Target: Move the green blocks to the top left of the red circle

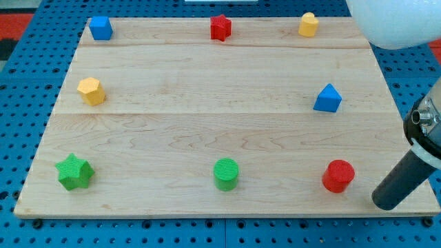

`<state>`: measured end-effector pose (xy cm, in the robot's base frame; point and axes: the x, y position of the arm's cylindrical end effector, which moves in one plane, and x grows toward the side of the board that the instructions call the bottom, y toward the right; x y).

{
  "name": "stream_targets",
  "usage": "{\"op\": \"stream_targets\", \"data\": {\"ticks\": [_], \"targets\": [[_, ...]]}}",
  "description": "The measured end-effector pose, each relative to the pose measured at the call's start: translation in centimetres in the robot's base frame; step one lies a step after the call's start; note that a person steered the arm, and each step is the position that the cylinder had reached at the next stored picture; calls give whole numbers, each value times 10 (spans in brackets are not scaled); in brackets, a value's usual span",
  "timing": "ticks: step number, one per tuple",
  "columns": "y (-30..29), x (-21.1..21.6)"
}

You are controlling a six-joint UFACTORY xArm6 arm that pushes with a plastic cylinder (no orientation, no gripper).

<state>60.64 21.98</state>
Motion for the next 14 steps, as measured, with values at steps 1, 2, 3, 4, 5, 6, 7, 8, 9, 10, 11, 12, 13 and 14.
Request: {"op": "stream_targets", "data": {"ticks": [1, 2, 3, 4, 5, 6, 7, 8, 9, 10, 11, 12, 13, 14], "targets": [[1, 0], [33, -28], [31, -79], [-22, -99], [-115, -102], [-220, -106], [-340, -116], [-452, -117], [-522, -85], [-512, -47], [-450, -54], [-367, -53], [-336, -53], [-394, -34]]}}
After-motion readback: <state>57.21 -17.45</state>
